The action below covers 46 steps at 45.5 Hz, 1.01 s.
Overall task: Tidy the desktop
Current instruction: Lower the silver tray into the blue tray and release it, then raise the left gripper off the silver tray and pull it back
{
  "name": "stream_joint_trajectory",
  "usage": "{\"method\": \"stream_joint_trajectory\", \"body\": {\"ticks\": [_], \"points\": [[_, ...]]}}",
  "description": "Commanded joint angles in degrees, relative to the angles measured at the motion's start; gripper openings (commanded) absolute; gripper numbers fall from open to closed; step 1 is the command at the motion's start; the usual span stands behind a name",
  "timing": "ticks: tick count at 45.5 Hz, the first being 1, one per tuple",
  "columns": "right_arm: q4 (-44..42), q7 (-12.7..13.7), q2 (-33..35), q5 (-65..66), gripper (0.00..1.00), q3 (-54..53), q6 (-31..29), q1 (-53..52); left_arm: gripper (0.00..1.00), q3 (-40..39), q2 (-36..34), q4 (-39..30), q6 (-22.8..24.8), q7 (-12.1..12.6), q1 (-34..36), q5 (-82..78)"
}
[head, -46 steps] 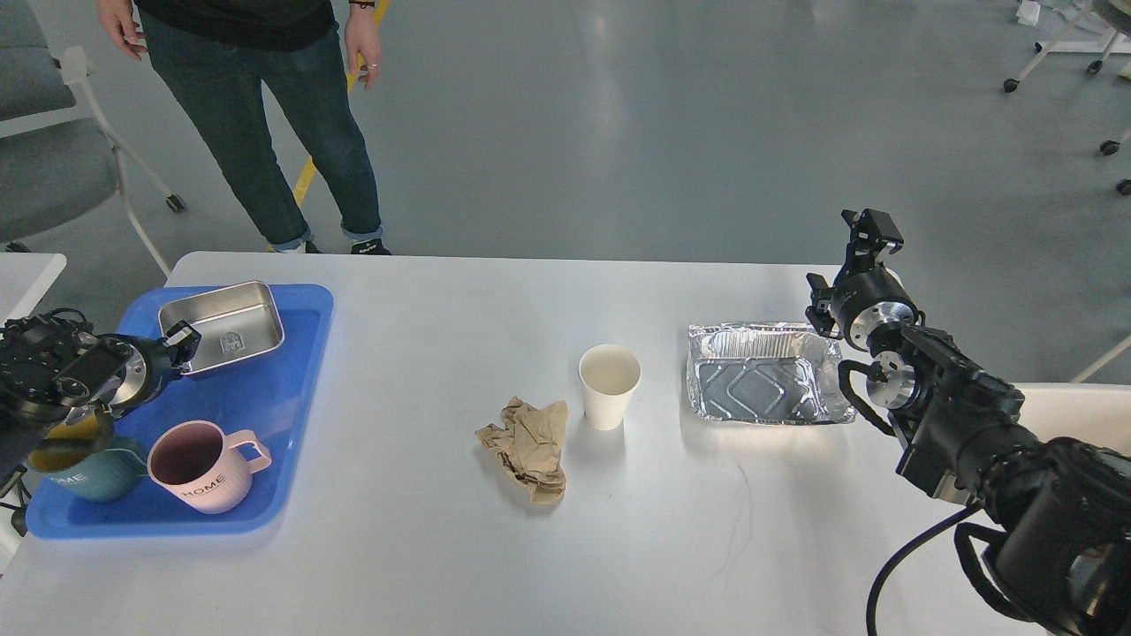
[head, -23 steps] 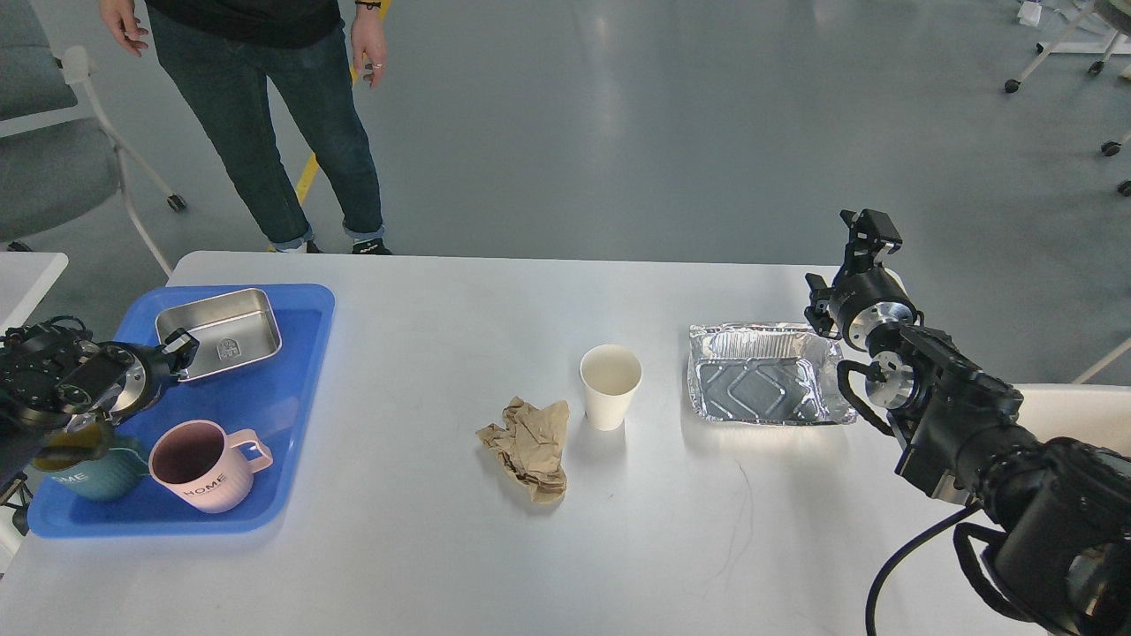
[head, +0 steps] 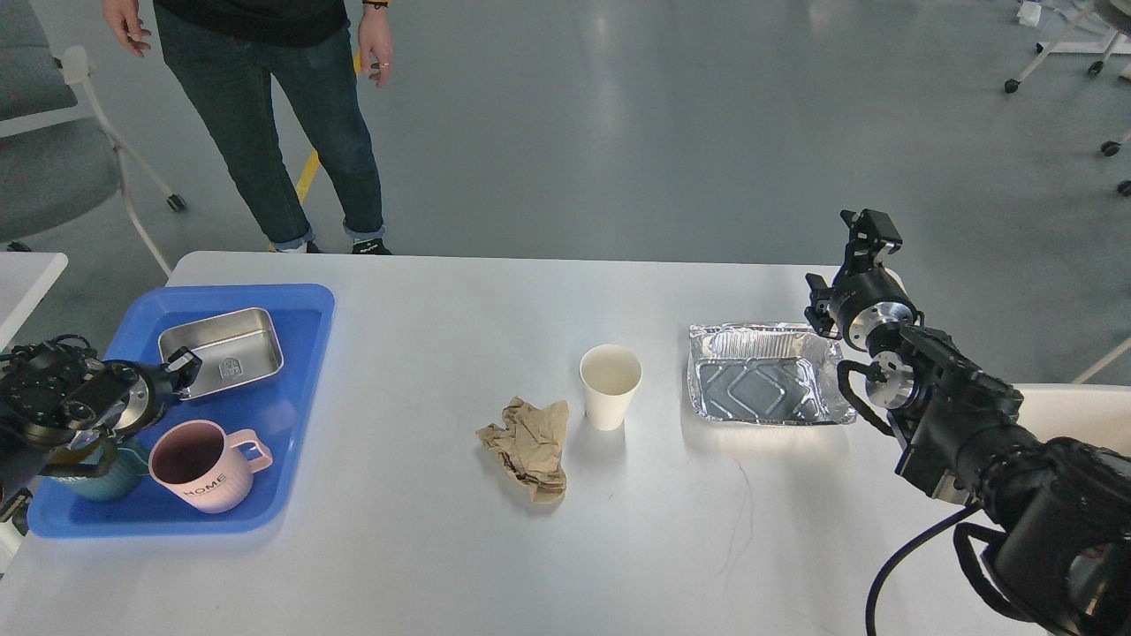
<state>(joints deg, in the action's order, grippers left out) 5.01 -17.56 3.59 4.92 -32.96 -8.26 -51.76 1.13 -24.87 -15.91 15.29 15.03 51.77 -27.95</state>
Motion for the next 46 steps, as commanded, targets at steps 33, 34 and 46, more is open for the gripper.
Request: {"method": "stream_joint_trajectory", "body": {"ticks": [33, 34, 46], "points": [[0.0, 0.1, -0.2, 0.0, 1.0, 0.0, 0.0, -0.1, 0.97, -2.1, -0.5, -0.1, -0.4, 1.4, 6.8, 2.8], [0.0, 0.0, -0.2, 0.0, 1.0, 0.0, 0.0, -0.1, 0.97, -2.2, -0.5, -0.1, -0.3, 1.5, 7.5, 2.8], [0.1, 0.1, -0.7, 0.0, 1.0, 0.0, 0.7, -0.9, 0.97, -5.9, 0.6, -0.6, 0.5, 2.1, 18.1, 6.1]]}}
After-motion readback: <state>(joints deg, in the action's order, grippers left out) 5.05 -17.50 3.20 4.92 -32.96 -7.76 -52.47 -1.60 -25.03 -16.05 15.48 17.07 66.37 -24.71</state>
